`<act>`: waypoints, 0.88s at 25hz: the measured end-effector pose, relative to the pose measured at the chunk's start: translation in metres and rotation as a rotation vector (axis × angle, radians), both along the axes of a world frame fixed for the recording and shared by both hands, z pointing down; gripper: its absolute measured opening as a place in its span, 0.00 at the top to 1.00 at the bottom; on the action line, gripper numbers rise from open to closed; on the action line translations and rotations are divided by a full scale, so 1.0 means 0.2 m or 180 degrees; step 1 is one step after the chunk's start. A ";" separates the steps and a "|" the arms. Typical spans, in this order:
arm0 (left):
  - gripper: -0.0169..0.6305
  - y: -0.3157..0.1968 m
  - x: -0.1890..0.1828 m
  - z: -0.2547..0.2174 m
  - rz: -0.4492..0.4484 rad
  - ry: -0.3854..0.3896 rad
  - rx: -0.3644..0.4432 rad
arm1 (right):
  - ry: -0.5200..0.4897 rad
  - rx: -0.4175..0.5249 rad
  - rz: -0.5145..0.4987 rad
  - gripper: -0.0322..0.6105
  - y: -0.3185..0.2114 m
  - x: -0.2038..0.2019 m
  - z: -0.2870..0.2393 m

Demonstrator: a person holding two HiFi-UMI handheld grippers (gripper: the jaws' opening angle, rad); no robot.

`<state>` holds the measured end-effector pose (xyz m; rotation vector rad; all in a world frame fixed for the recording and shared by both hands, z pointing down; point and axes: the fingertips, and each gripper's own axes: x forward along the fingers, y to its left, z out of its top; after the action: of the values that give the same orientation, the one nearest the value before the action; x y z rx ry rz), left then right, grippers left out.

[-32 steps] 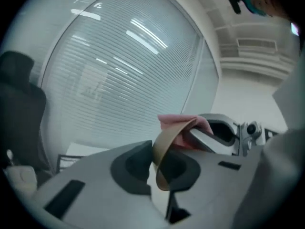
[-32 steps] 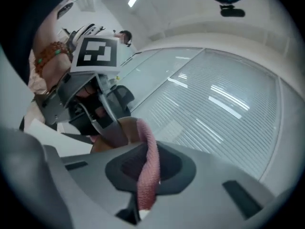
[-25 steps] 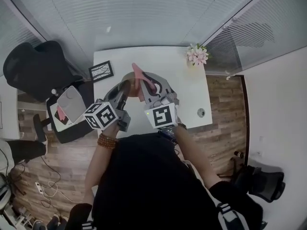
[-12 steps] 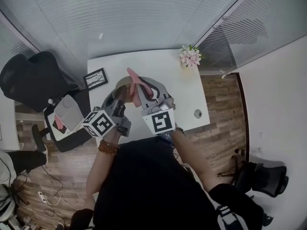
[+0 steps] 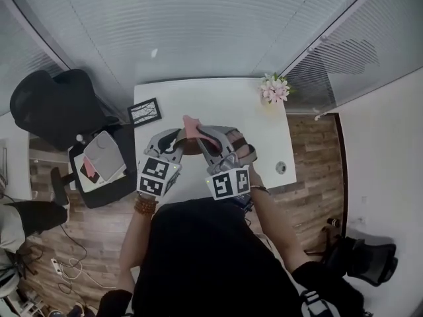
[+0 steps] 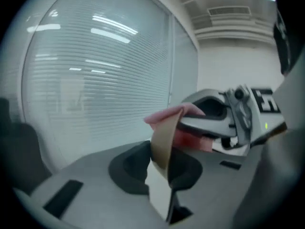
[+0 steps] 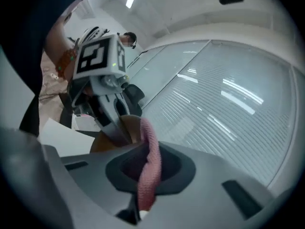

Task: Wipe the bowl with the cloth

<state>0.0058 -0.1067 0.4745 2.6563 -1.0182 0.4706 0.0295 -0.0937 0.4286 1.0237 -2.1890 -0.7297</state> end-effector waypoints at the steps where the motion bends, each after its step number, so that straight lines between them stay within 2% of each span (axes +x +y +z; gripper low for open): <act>1: 0.90 -0.01 -0.01 -0.02 -0.0109 0.0219 -0.0108 | -0.0155 0.0029 0.0089 0.92 -0.01 0.01 -0.02; 2: 0.90 -0.03 -0.02 -0.06 -0.0253 0.0572 -0.0239 | -0.0443 0.0027 0.0209 0.92 -0.03 0.03 -0.05; 4: 0.90 -0.06 -0.06 -0.14 -0.0572 0.1448 -0.0537 | -0.1265 -0.0072 0.0448 0.92 -0.08 0.08 -0.12; 6: 0.89 -0.10 -0.10 -0.15 -0.0864 0.2273 -0.0866 | -0.2235 -0.0456 0.0665 0.92 -0.11 0.12 -0.12; 7: 0.88 -0.10 -0.12 -0.13 -0.0956 0.2507 -0.0976 | -0.2602 -0.0708 0.0739 0.91 -0.13 0.12 -0.11; 8: 0.88 -0.11 -0.12 -0.11 -0.0984 0.2576 -0.1022 | -0.2729 -0.0878 0.0765 0.89 -0.15 0.11 -0.09; 9: 0.87 -0.10 -0.12 -0.08 -0.0933 0.2471 -0.1000 | -0.2558 -0.0901 0.0740 0.89 -0.16 0.10 -0.07; 10: 0.87 -0.10 -0.10 -0.06 -0.0807 0.2202 -0.0908 | -0.2137 -0.0788 0.0661 0.91 -0.16 0.08 -0.05; 11: 0.86 -0.09 -0.09 -0.05 -0.0655 0.1807 -0.0757 | -0.1589 -0.0609 0.0535 0.92 -0.14 0.07 -0.03; 13: 0.80 -0.07 -0.07 -0.02 -0.0375 0.0808 -0.0359 | -0.0608 -0.0280 0.0255 0.92 -0.08 0.04 0.01; 14: 0.81 -0.06 -0.05 0.00 -0.0229 0.0326 -0.0176 | -0.0307 -0.0178 0.0160 0.92 -0.06 0.02 0.02; 15: 0.89 -0.04 -0.03 0.02 -0.0112 -0.0014 -0.0051 | -0.0119 -0.0101 0.0108 0.93 -0.05 0.01 0.02; 16: 0.89 -0.04 -0.01 0.02 -0.0064 -0.0136 -0.0015 | -0.0028 -0.0029 0.0096 0.93 -0.05 0.01 0.02; 17: 0.90 -0.05 -0.01 0.00 -0.0102 -0.0016 -0.0075 | -0.0060 0.0023 0.0117 0.93 -0.05 0.01 0.00; 18: 0.91 -0.06 -0.02 -0.03 -0.0208 0.0301 -0.0206 | -0.0227 0.0041 0.0166 0.93 -0.06 0.02 -0.02; 20: 0.91 -0.09 -0.05 -0.09 -0.0489 0.1217 -0.0541 | -0.0833 0.0004 0.0316 0.92 -0.09 0.04 -0.10; 22: 0.91 -0.11 -0.09 -0.14 -0.0766 0.2213 -0.0874 | -0.1684 -0.0215 0.0455 0.92 -0.11 0.07 -0.16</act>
<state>-0.0119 -0.1290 0.4473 2.1477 -0.9338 -0.3273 0.0439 -0.1147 0.3976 1.4466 -2.5181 -0.3382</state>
